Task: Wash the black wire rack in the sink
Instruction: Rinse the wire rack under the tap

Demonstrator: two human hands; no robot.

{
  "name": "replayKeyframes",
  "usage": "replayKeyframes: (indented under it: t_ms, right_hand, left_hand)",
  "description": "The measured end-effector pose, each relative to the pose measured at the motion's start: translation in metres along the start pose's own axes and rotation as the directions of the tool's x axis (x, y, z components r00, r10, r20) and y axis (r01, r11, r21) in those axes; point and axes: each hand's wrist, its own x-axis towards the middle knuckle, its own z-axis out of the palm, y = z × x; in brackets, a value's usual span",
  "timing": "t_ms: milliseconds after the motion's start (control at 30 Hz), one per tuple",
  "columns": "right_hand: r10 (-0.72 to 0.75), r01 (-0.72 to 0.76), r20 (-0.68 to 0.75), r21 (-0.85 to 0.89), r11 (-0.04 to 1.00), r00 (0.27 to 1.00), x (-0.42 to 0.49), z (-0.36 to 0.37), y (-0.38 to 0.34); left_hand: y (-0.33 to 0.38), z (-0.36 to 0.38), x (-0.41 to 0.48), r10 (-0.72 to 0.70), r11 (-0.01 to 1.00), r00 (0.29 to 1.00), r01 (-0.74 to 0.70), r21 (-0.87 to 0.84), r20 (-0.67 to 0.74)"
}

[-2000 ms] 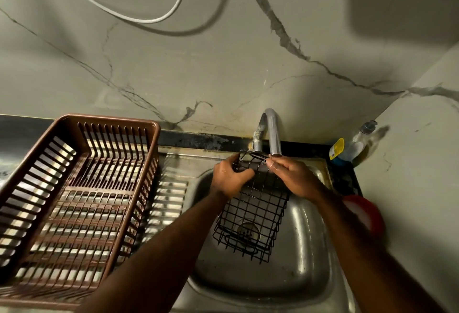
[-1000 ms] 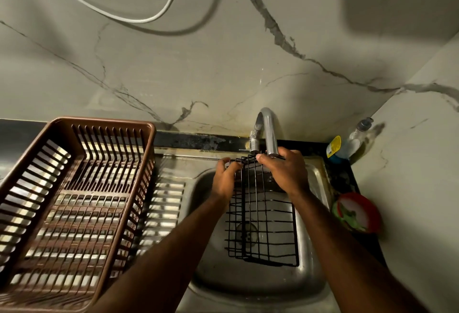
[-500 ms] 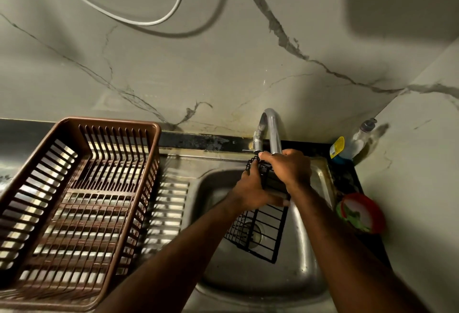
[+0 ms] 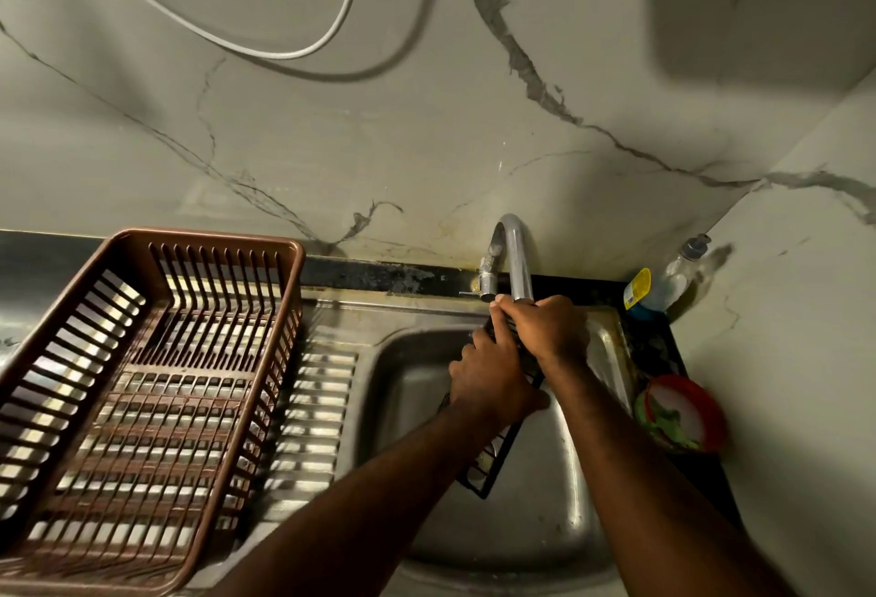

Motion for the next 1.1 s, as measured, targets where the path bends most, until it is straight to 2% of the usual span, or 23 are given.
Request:
replayKeyframes:
  t_ms: [67,200,300,367,500,667,800,900,967,1033,1100]
  right_hand:
    - [-0.026,0.025,-0.013,-0.051,0.998,1.0,0.002,-0.002,0.001]
    - [-0.148,0.135,-0.029,-0.262,0.955,0.989,0.0,-0.009,0.001]
    - [-0.223,0.166,-0.079,-0.444,0.88,0.972,-0.007,-0.015,0.0]
    - [-0.272,0.185,-0.107,-0.496,0.848,0.956,-0.009,-0.015,-0.003]
    - [-0.439,0.373,0.022,-0.567,0.735,0.898,-0.014,-0.01,-0.004]
    - [-0.484,0.499,0.158,-0.451,0.74,0.861,-0.028,-0.013,-0.008]
    - [-0.49,0.49,0.15,-0.516,0.702,0.859,-0.021,-0.016,-0.007]
    - [-0.403,0.393,0.108,-0.545,0.741,0.909,-0.014,-0.02,-0.01]
    - [-0.34,0.343,0.102,-0.506,0.792,0.935,-0.006,-0.024,-0.013]
    - [-0.306,0.347,0.164,-0.433,0.832,0.938,0.003,-0.03,-0.016]
    - [-0.34,0.389,0.206,-0.285,0.876,0.917,0.012,-0.031,-0.017]
  left_hand:
    - [-0.004,-0.008,0.006,0.027,0.999,0.999,-0.026,-0.031,0.033]
    - [-0.012,-0.029,0.017,0.061,0.981,0.988,-0.035,-0.189,0.139]
    - [-0.014,-0.041,0.02,0.132,0.974,0.975,-0.093,-0.208,0.18]
    - [-0.013,-0.046,0.02,0.165,0.971,0.962,-0.119,-0.21,0.217]
    - [-0.017,-0.051,0.019,0.149,0.969,0.958,-0.092,-0.231,0.245]
    - [-0.024,-0.054,0.019,0.139,0.963,0.959,-0.074,-0.259,0.245]
    - [-0.031,-0.056,0.02,0.16,0.945,0.94,-0.058,-0.323,0.301]
    - [-0.035,-0.055,0.021,0.188,0.929,0.925,-0.058,-0.367,0.329]
    - [-0.037,-0.055,0.021,0.195,0.915,0.92,-0.046,-0.401,0.34]
    - [-0.039,-0.054,0.022,0.189,0.901,0.922,-0.027,-0.432,0.337]
    - [-0.038,-0.053,0.023,0.173,0.876,0.937,-0.004,-0.482,0.305]
